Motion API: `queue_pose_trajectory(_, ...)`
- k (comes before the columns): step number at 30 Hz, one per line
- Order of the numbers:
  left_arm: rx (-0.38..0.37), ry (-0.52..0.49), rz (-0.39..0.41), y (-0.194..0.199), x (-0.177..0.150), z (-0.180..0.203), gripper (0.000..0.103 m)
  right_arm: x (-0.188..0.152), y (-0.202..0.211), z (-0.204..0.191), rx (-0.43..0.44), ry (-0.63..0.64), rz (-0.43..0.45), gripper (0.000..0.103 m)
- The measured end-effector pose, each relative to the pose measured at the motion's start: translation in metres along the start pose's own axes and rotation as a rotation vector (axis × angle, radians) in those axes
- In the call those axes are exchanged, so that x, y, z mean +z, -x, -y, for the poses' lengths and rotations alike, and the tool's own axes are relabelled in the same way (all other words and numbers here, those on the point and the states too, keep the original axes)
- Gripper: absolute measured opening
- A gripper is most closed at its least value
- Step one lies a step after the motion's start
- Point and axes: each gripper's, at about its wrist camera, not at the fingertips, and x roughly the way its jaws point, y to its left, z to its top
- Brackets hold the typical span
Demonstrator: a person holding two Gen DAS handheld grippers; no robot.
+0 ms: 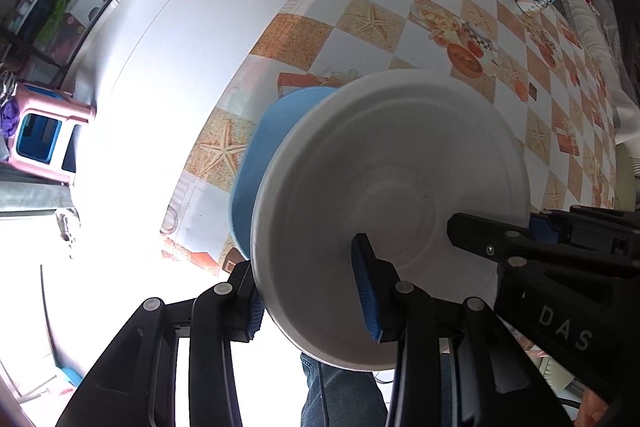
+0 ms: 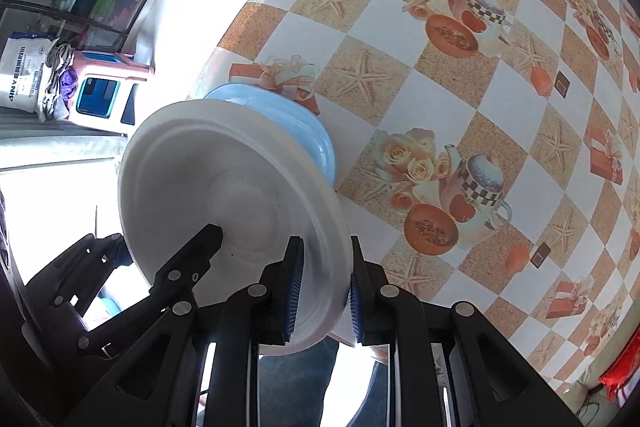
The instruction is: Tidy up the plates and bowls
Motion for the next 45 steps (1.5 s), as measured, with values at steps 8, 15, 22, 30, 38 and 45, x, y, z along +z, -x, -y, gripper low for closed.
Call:
queue_pose_trajectory(8,-0.007,0.019,-0.026,-0.023,0.009,-0.021,0.041,0.020,-0.025,-0.021,-0.006,0.035,-0.012,0.023)
queue_pose_trajectory(15,-0.004,0.003,-0.043,-0.039,0.010,-0.023,0.045,0.029,-0.047,-0.025,-0.043,0.055,-0.036,0.023)
queue_pose_trajectory(22,0.002,-0.014,0.001,-0.028,0.005,-0.017,0.085,0.029,-0.045,-0.033,-0.037,0.078,-0.038,0.032)
queue_pose_trajectory(30,-0.013,0.021,0.050,-0.010,-0.002,-0.026,0.103,0.027,-0.018,-0.038,-0.040,0.126,0.015,0.089)
queue_pose_trajectory(38,0.041,-0.021,0.053,-0.001,-0.007,-0.025,0.103,0.019,0.004,-0.035,-0.070,0.134,0.063,0.102)
queue_pose_trajectory(45,0.083,-0.079,0.079,0.018,-0.009,-0.025,0.103,0.011,0.018,-0.039,-0.071,0.131,0.080,0.102)
